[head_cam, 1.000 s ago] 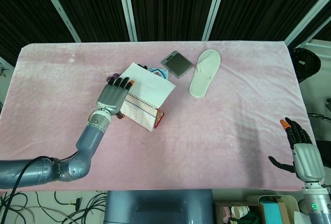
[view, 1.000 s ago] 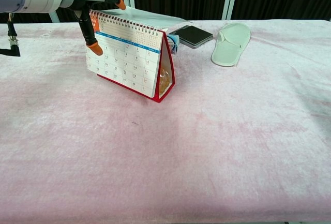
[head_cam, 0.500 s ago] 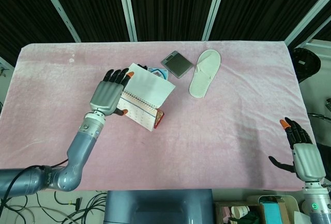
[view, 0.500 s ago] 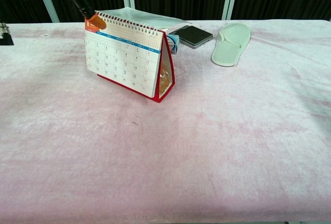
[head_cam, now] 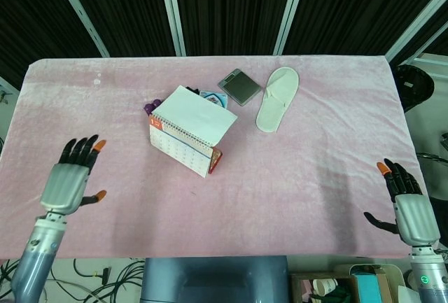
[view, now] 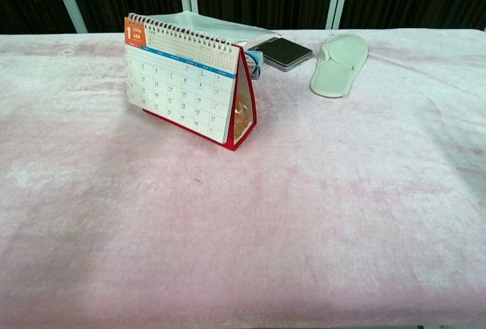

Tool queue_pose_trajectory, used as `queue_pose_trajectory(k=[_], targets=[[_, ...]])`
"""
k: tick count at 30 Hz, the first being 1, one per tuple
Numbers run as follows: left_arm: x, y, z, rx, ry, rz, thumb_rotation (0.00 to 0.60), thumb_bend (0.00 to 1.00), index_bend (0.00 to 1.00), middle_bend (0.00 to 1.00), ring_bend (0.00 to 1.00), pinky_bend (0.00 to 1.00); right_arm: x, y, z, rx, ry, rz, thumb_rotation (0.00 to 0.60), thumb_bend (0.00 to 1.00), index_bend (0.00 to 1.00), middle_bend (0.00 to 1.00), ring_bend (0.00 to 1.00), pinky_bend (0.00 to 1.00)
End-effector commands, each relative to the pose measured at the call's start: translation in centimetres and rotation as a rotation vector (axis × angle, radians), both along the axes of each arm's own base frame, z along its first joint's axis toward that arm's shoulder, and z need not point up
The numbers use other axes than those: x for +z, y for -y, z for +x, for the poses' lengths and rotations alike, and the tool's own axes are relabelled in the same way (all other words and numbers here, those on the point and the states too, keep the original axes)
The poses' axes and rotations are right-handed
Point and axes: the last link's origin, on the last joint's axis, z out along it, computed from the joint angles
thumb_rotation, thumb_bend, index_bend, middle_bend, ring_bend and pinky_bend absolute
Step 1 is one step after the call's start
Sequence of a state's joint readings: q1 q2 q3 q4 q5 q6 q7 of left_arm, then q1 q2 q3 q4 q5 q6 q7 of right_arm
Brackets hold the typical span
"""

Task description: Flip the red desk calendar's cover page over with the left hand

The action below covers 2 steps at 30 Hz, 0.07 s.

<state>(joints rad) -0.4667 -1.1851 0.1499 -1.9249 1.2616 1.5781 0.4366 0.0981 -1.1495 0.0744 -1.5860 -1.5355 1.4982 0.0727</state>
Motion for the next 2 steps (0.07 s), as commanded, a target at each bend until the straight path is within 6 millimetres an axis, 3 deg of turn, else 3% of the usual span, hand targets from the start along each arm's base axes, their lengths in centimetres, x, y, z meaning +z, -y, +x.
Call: queue_pose_trajectory(k=[1, 2], targets=[[0.46, 3.18, -4.01, 0.046, -0.011, 0.031, 0.600, 0.00, 0.00, 0.00, 0.00, 0.00, -0.04, -0.03, 0.03, 0.004, -0.007, -0.002, 0.600, 0.08, 0.00, 0.00, 0.00, 0.10], [0.41, 3.65, -4.62, 0.045, -0.018, 0.040, 0.600, 0.00, 0.00, 0.00, 0.00, 0.00, -0.04, -0.04, 0.03, 0.004, -0.007, -0.004, 0.600, 0.08, 0.00, 0.00, 0.00, 0.10]])
